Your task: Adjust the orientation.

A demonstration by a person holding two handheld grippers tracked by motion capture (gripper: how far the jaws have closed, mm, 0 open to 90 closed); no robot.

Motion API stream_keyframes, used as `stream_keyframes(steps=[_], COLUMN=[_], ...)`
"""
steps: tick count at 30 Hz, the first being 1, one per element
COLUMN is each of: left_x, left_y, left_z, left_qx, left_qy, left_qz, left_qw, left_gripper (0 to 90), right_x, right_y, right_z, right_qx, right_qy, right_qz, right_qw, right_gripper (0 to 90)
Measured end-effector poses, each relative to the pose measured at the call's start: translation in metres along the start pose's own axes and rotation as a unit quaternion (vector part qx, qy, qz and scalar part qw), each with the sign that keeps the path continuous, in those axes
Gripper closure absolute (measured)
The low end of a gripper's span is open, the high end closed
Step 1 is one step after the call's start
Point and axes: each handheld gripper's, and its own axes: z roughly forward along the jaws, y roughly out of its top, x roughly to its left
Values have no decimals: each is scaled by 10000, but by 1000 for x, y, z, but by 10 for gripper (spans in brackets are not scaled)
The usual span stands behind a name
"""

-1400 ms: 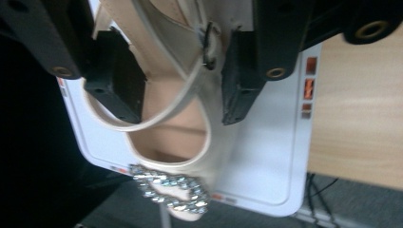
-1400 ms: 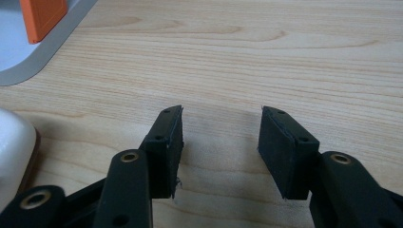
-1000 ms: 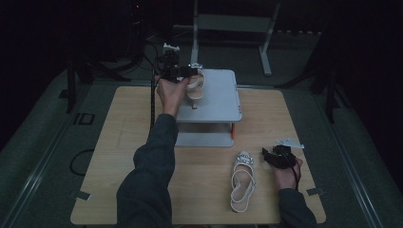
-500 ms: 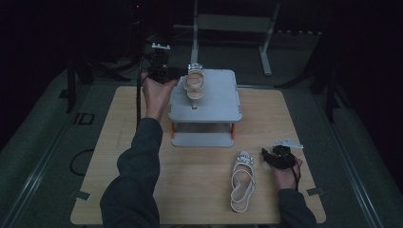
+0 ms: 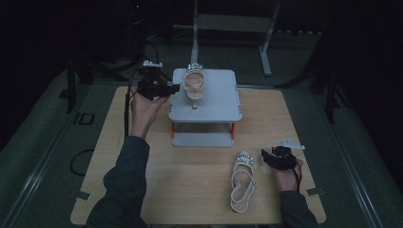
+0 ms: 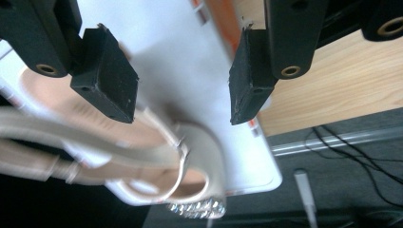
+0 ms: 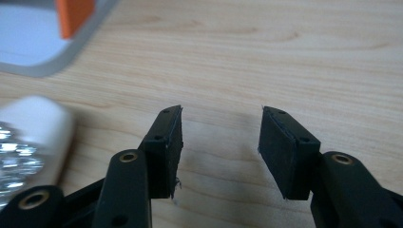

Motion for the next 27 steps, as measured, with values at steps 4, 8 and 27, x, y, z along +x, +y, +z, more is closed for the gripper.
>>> stream_keyframes(steps=[4, 8, 27], left_x=[4, 8, 17], left_y=[-13, -28, -106], left_z=[-2, -6, -19], left_qx=[13, -135, -120], left_qy=[22, -22, -6], left_qz=[88, 19, 71], left_qw=[10000, 9999, 9999], left_gripper=[432, 434, 436], right_x=[6, 13, 53], right_y=[2, 4, -6], right_z=[-11, -21, -41], right_qx=[-92, -141, 136], right_qy=[171, 393, 1304], right_qz=[-70, -134, -637], right_qw=[9998, 9990, 9893], right_gripper=[492, 483, 383])
